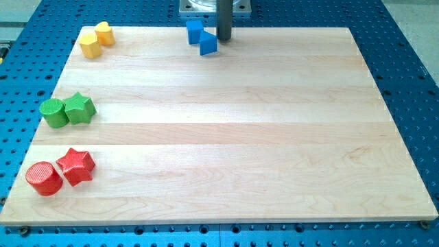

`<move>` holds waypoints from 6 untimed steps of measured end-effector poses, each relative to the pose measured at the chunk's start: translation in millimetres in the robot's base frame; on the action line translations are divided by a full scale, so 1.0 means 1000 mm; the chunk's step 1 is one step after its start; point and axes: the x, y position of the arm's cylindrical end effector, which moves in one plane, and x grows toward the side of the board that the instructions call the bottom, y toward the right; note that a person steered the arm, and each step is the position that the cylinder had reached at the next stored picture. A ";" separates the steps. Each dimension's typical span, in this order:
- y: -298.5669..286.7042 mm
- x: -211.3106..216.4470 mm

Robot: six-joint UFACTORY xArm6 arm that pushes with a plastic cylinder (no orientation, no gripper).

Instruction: Separate the cube from the triangle

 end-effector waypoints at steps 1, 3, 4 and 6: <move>-0.043 0.001; -0.052 -0.022; -0.110 -0.013; -0.046 -0.010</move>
